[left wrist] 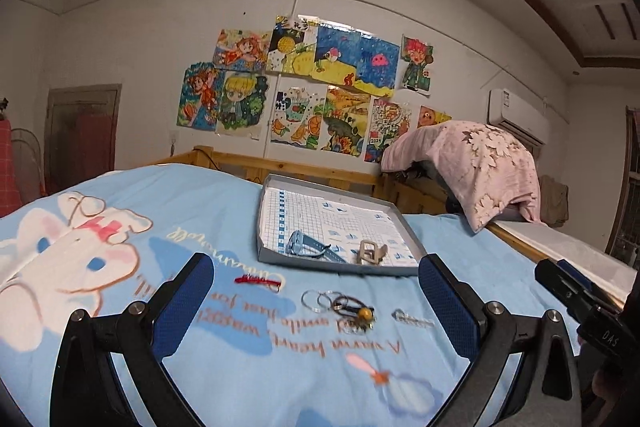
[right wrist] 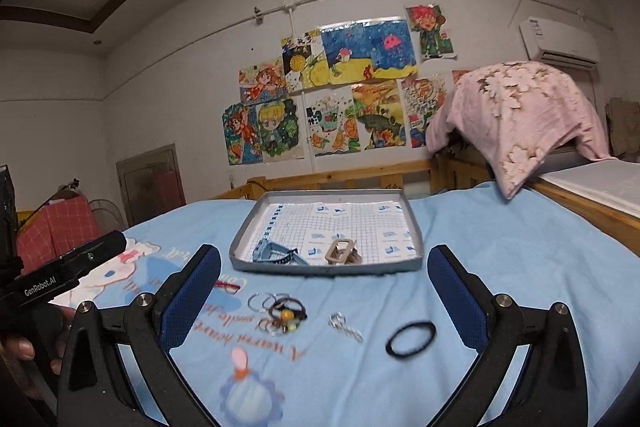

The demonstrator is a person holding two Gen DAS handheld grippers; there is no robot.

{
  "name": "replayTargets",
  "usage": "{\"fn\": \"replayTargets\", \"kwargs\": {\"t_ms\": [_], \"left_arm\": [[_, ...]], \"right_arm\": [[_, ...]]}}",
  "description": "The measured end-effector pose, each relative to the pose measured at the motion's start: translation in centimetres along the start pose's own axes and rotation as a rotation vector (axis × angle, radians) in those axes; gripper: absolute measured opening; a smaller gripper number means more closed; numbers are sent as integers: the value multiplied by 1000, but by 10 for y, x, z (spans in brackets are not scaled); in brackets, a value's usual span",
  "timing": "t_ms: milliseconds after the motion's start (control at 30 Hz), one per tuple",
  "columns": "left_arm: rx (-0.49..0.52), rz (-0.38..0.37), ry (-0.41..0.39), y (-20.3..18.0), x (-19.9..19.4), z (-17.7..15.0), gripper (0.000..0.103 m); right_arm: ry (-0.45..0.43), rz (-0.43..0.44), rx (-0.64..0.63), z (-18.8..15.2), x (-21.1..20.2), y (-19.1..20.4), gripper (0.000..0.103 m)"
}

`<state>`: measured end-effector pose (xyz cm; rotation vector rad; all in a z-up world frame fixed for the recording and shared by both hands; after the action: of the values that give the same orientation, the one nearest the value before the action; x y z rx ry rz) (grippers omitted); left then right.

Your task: Organize jewelry

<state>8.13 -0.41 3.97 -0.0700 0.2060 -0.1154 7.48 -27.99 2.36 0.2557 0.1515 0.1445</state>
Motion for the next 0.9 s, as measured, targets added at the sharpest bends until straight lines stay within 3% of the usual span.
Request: {"fn": "replayTargets", "kwargs": {"t_ms": [367, 900], "left_arm": [[13, 16, 37, -1, -52, -42, 103], [30, 25, 47, -3, -63, -58, 103]], "right_arm": [[20, -29, 7, -30, -59, 0, 102], [49, -53, -25, -46, -64, 5, 102]]}}
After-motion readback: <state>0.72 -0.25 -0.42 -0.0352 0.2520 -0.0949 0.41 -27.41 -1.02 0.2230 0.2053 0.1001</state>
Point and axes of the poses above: each gripper's, at about its wrist camera, not at the fingertips, and x roughly the way its jaws point, y to its left, z to its top, the point moved 3 cm from there along x, roughly the way its jaws point, and after that the axes turned 5 degrees about x, right-handed, at the moved point
